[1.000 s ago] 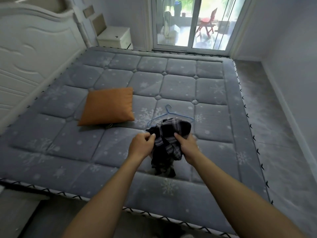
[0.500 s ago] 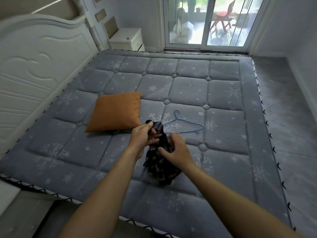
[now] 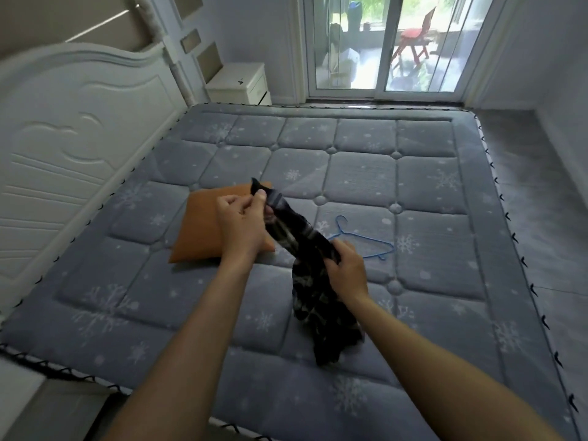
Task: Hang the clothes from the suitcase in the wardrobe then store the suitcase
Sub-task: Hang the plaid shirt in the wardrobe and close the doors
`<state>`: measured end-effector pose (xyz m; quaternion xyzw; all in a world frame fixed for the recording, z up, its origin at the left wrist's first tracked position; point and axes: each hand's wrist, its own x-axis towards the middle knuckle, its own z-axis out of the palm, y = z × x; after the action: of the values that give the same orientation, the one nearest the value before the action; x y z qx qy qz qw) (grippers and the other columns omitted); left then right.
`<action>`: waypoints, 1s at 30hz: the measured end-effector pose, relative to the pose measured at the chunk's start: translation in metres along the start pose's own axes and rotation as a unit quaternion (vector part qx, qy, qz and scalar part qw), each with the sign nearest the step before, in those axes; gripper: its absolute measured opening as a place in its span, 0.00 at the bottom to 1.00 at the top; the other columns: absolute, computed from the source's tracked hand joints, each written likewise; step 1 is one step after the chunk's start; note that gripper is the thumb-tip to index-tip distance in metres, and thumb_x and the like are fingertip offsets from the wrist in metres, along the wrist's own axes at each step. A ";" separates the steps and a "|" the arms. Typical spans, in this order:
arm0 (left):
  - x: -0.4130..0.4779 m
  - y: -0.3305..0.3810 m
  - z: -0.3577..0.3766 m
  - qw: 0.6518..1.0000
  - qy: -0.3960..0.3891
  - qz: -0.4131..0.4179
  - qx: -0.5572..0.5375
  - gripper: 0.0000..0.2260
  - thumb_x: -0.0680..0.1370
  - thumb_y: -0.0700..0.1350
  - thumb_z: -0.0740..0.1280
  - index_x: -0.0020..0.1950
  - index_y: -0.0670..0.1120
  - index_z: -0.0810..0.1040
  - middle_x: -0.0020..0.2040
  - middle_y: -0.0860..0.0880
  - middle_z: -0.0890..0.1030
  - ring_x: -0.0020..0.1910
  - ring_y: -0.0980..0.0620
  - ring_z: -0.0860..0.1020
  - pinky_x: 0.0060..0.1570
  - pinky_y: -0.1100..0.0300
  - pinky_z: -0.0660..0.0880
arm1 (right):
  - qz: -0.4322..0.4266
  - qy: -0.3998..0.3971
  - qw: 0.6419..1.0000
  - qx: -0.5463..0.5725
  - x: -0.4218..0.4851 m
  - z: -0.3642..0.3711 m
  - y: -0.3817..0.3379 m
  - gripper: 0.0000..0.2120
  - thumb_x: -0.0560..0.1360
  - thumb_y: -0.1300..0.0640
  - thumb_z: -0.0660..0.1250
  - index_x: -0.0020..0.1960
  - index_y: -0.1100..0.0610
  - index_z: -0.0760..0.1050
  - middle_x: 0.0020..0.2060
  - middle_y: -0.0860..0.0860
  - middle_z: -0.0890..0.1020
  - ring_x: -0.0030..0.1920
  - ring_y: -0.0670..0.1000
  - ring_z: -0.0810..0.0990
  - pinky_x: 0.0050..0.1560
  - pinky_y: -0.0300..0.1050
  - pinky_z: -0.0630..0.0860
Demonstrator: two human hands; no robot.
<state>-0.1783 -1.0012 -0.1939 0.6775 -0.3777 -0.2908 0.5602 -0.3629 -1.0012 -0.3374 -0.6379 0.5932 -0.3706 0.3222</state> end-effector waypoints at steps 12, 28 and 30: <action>0.081 0.043 -0.050 0.986 0.042 0.154 -0.048 0.20 0.84 0.46 0.62 0.32 0.44 0.65 0.30 0.49 0.65 0.30 0.56 0.63 0.32 0.59 0.60 | -0.018 0.055 0.977 -0.206 0.055 -0.051 -0.076 0.07 0.72 0.59 0.67 0.49 0.53 0.76 0.40 0.54 0.82 0.45 0.62 0.80 0.38 0.51 0.72; 0.118 0.095 -0.181 0.971 -0.170 0.152 -0.074 0.11 0.72 0.42 0.72 0.42 0.46 0.70 0.37 0.41 0.72 0.35 0.49 0.75 0.41 0.54 0.69 | -0.089 -0.087 0.972 -0.200 0.094 -0.181 -0.220 0.06 0.72 0.65 0.68 0.39 0.57 0.80 0.29 0.51 0.77 0.27 0.45 0.73 0.33 0.42 0.68; 0.112 0.101 -0.202 0.959 -0.240 0.132 -0.075 0.16 0.69 0.41 0.75 0.52 0.52 0.75 0.43 0.32 0.76 0.42 0.41 0.79 0.49 0.47 0.73 | -0.080 -0.132 0.974 -0.169 0.091 -0.195 -0.235 0.08 0.75 0.66 0.66 0.40 0.58 0.81 0.30 0.51 0.78 0.30 0.48 0.74 0.34 0.43 0.69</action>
<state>0.0284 -0.9947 -0.0507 0.4883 -0.5638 -0.3957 0.5359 -0.4065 -1.0655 -0.0282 -0.7714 0.5469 -0.2024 0.2546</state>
